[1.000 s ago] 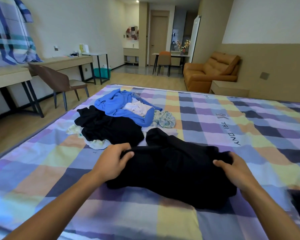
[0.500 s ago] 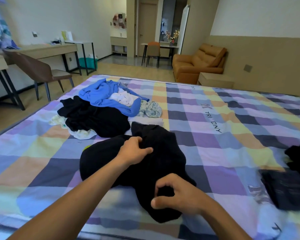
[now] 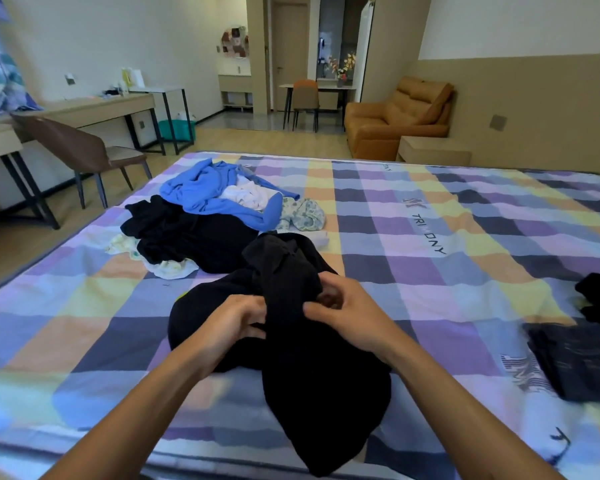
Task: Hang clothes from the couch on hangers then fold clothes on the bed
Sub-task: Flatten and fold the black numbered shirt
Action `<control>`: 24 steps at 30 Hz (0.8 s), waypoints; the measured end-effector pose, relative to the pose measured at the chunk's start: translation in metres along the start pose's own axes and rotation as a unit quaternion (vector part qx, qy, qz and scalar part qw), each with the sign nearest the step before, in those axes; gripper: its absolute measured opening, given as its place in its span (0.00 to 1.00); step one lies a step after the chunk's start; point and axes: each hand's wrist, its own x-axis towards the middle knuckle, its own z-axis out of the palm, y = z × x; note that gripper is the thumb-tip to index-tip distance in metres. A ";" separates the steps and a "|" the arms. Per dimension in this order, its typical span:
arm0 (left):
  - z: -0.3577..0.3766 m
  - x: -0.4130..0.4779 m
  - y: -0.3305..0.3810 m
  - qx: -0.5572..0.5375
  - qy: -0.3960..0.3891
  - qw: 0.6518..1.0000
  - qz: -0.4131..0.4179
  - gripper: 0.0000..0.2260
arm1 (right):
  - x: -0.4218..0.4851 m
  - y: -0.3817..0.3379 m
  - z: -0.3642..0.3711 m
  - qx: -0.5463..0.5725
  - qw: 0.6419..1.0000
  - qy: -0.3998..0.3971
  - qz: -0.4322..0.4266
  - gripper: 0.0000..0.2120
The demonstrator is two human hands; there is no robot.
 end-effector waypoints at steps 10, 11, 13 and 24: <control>-0.001 -0.006 0.026 0.140 0.204 0.969 0.017 0.11 | -0.029 -0.032 0.032 -0.060 0.975 -0.183 -0.111 0.19; -0.003 -0.005 0.024 0.135 0.209 0.968 0.031 0.11 | -0.029 -0.032 0.032 -0.058 0.973 -0.196 -0.104 0.21; -0.004 -0.007 0.023 0.093 0.206 0.973 0.044 0.12 | -0.030 -0.033 0.030 -0.055 0.972 -0.212 -0.080 0.24; -0.017 -0.036 0.027 -0.334 0.176 0.924 -0.066 0.23 | 0.011 -0.008 0.018 -0.172 0.974 0.080 0.122 0.43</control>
